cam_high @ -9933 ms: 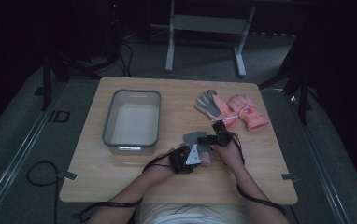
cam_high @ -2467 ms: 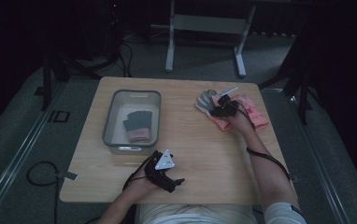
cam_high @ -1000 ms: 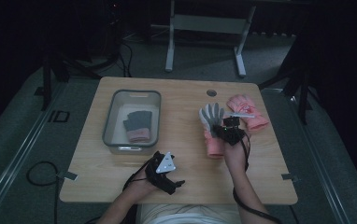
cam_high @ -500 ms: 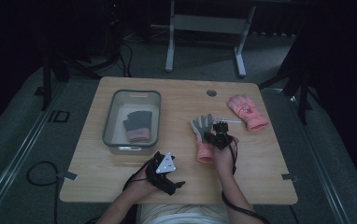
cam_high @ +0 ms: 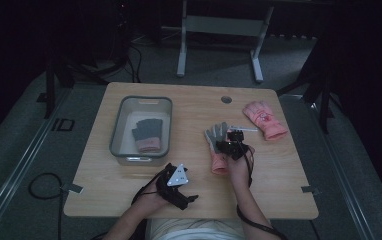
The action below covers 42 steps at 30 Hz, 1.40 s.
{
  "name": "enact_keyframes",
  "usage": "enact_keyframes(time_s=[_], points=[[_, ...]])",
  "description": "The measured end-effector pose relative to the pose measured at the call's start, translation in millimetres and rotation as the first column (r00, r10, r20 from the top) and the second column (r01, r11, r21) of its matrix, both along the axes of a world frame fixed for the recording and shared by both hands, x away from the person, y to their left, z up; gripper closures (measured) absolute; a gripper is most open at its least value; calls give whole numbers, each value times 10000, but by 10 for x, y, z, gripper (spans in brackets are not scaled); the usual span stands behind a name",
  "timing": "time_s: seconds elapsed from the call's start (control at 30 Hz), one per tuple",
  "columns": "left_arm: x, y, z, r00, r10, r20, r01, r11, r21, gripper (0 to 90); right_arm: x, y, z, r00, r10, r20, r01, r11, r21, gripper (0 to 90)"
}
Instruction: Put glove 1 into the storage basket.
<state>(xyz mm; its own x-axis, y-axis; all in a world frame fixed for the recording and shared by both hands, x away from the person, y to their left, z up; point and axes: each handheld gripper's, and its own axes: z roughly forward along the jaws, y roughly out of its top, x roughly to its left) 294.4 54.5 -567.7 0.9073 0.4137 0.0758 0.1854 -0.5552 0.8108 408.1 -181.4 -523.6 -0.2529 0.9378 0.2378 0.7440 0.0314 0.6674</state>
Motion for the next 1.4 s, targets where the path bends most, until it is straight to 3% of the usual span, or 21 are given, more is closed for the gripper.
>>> enact_keyframes(time_s=[0.17, 0.27, 0.4, 0.43, 0.63, 0.83, 0.97, 1.03, 1.1, 1.23, 1.4], points=[[13, 6, -6, 10000, 31, -66, -31, 10000, -40, 20, -68, -124, 204, 9952, 778, 594, -790, 9967, 177, 563], [14, 1, -3, 10000, 26, -63, -26, 10000, -45, 20, -40, -306, 306, 9889, 1221, 852, -1188, 9920, -418, 509], [14, -10, -9, 10000, 18, -38, -18, 10000, 77, 20, 14, -601, 377, 9874, 1301, 897, -1257, 9907, -528, 534], [17, -10, -9, 10000, 15, -60, -15, 10000, 73, 20, 16, -690, 404, 9825, 1471, 1139, -1400, 9878, -684, 548], [14, 4, -3, 10000, 25, -93, -25, 10000, 4, 20, 79, -1095, 440, 9635, 2188, 1544, -1997, 9712, -1301, 582], [10, -5, -6, 10000, -21, -69, 21, 10000, 70, 20, 191, -1378, 463, 9609, 2162, 1729, -1905, 9696, -1538, 619], [11, -5, -7, 10000, -38, -70, 39, 10000, 68, 20, 381, -1563, 513, 9548, 2192, 2009, -1795, 9636, -1983, 616], [15, -2, -7, 9999, -43, -98, 44, 10000, 54, 20, 428, -1596, 525, 9561, 2115, 2027, -1702, 9642, -2034, 616], [17, 0, -7, 10000, -33, -86, 33, 10000, 35, 20, 572, -1698, 545, 9611, 1896, 2011, -1410, 9622, -2330, 610], [25, 0, -11, 10000, 21, -31, -21, 10000, 40, 20, 735, -1788, 529, 9752, 1399, 1715, -916, 9606, -2625, 611], [27, 0, -15, 10000, 1, -81, -1, 10000, 78, 20, 933, -1837, 526, 9739, 1414, 1775, -923, 9613, -2594, 573]])
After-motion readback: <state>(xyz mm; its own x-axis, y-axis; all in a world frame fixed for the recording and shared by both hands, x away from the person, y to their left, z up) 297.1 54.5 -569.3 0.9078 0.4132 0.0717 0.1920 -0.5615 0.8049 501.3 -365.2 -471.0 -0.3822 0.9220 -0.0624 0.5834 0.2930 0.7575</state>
